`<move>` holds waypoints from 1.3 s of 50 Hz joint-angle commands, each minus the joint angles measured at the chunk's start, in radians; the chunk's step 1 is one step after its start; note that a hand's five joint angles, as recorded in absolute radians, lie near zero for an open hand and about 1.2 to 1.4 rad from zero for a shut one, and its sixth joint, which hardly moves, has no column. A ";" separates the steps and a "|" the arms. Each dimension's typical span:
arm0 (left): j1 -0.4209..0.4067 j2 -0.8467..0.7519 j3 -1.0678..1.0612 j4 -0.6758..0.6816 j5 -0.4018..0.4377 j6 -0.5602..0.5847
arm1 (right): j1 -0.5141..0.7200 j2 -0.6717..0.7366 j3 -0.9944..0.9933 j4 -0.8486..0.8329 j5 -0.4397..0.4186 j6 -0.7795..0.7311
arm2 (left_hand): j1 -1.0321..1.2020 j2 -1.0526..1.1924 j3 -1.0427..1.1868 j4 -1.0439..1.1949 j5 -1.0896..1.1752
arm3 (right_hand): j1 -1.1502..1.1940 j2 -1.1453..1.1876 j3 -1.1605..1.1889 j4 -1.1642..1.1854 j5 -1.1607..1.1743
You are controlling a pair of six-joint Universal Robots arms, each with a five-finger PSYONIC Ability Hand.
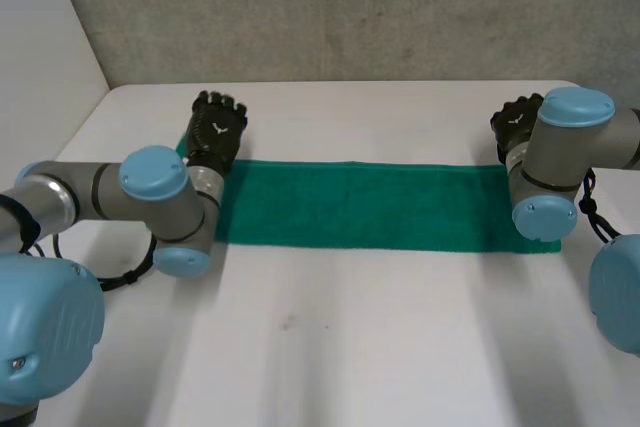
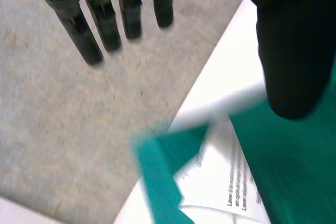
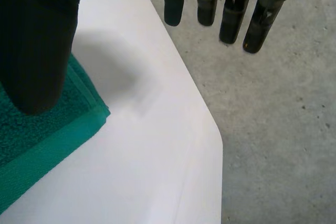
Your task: Fold the towel.
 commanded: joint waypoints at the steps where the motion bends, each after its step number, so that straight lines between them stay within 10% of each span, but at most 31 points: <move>1: -0.030 0.103 -0.148 0.178 0.025 -0.003 | 0.001 -0.107 0.060 0.003 0.022 0.126 | -0.094 -0.166 -0.189 -0.174 -0.177 | -0.116 -0.221 -0.252 -0.257 -0.264; 15: -0.015 0.453 -0.539 0.140 -0.027 -0.164 | -0.068 -0.552 0.551 0.070 -0.178 0.299 | -0.094 -0.166 -0.189 -0.174 -0.177 | -0.116 -0.221 -0.252 -0.257 -0.264; 31: -0.010 0.599 -0.718 -0.025 -0.019 -0.427 | -0.174 -0.504 0.737 0.154 -0.314 0.373 | -0.094 -0.166 -0.189 -0.174 -0.177 | 0.038 -0.067 -0.098 -0.103 -0.110; 43: -0.008 0.590 -0.724 -0.026 -0.018 -0.427 | -0.202 -0.416 0.740 0.064 -0.310 0.370 | -0.094 -0.166 -0.189 -0.174 -0.177 | 0.514 0.409 0.378 0.372 0.366; 45: -0.010 0.590 -0.730 -0.026 -0.018 -0.427 | -0.216 -0.407 0.740 0.026 -0.295 0.370 | -0.094 -0.166 -0.189 -0.174 -0.177 | 1.103 0.998 0.967 0.961 0.954; 52: -0.008 0.604 -0.742 -0.026 -0.019 -0.428 | -0.275 -0.451 0.731 -0.088 -0.105 0.275 | -0.094 -0.166 -0.189 -0.174 -0.177 | 1.106 1.001 0.970 0.964 0.958; 65: 0.011 0.668 -0.791 -0.029 -0.021 -0.433 | -0.210 -0.497 0.577 -0.091 -0.103 -0.101 | -0.094 -0.166 -0.189 -0.174 -0.177 | 1.106 1.001 0.970 0.964 0.958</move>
